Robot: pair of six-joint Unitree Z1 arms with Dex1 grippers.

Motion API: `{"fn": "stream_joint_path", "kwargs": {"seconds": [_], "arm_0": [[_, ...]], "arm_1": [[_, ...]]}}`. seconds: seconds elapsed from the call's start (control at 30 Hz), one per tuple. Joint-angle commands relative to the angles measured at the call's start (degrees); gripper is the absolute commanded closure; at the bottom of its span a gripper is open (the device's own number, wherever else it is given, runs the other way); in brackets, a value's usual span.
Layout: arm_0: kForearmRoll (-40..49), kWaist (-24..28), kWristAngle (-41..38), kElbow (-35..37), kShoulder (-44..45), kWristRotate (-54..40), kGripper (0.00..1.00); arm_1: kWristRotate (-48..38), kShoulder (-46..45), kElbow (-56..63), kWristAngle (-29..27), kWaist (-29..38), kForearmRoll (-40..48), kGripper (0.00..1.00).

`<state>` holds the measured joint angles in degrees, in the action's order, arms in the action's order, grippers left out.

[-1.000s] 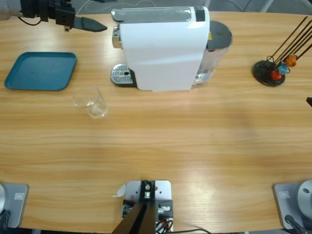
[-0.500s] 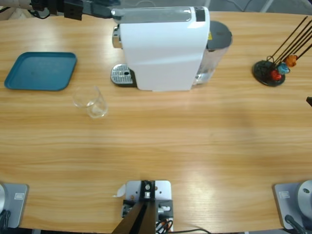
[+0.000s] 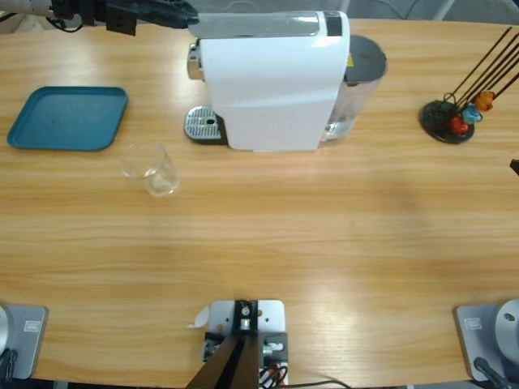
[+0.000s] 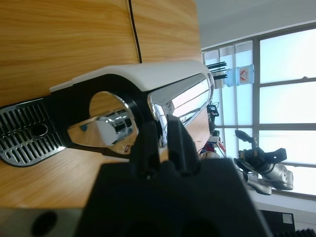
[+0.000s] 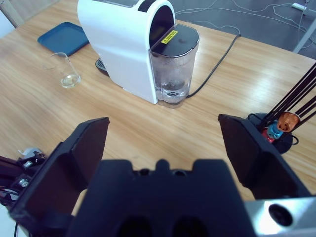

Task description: Pour coffee

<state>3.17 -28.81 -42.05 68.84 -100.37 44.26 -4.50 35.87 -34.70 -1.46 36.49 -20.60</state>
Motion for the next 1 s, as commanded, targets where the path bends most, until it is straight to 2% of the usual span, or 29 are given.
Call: {"fn": "stream_joint_path", "kwargs": {"seconds": [0.03,0.2,0.27,0.3,0.33,0.37,0.47,0.53,0.6,0.67,0.7,0.77,0.83,0.9,0.93,1.0], "arm_0": [[-0.4,-4.1,0.6,7.5,4.2,0.4,1.000],[-0.6,-5.7,0.0,11.2,3.1,-0.2,1.000],[-2.4,-6.8,-0.6,12.0,2.4,-4.1,1.000],[-3.4,-7.5,-0.6,11.9,2.2,-7.1,0.780],[-4.2,-8.1,-0.5,11.6,2.4,-11.6,0.272],[-4.1,-9.1,0.1,10.9,3.0,-17.9,0.051],[-3.9,-10.2,3.5,6.5,7.1,-28.9,0.032],[-2.6,-10.4,3.7,3.7,10.3,-36.3,0.032],[4.8,-10.9,6.8,2.8,13.7,-44.2,0.032],[15.9,-14.0,19.3,2.8,17.1,-54.1,0.032],[18.9,-15.3,23.8,2.5,18.0,-57.2,0.032],[19.9,-16.8,29.2,0.1,20.1,-59.3,0.032],[20.7,-17.0,31.8,-1.8,21.5,-59.7,0.033],[21.8,-17.2,32.0,-3.4,23.2,-62.5,0.039],[21.9,-17.4,32.0,-4.2,23.8,-63.5,0.041],[21.9,-17.5,32.8,-5.6,24.6,-64.0,0.034]], "arm_1": [[-0.2,0.2,2.2,0.5,0.6,0.4,0.000],[-0.2,0.2,2.3,0.4,0.6,0.5,0.000],[-0.2,0.1,2.3,0.4,0.6,0.5,0.000],[-0.2,0.1,2.3,0.5,0.6,0.5,0.000],[-0.1,0.2,2.3,0.5,0.6,0.5,0.000],[-0.1,0.2,2.3,0.4,0.6,0.5,0.000],[2.4,3.3,1.8,0.3,0.6,-0.1,0.000],[3.1,9.2,-2.1,-3.3,-0.1,-4.0,0.000],[3.0,17.4,-9.9,-4.0,-2.9,-11.4,0.000],[3.7,26.2,-19.0,-3.9,-4.9,-19.7,0.000],[5.2,28.2,-20.9,-3.8,-4.9,-20.9,0.000],[6.5,25.8,-21.1,-4.1,-4.9,-17.2,0.000],[9.9,18.6,-16.9,-4.4,-4.9,-9.9,0.000],[9.8,15.6,-14.2,-5.0,-5.4,-5.5,0.063],[8.6,17.0,-13.4,-5.4,-6.2,-5.2,0.094],[3.7,22.1,-9.8,-8.4,-6.7,-4.3,0.087]]}}
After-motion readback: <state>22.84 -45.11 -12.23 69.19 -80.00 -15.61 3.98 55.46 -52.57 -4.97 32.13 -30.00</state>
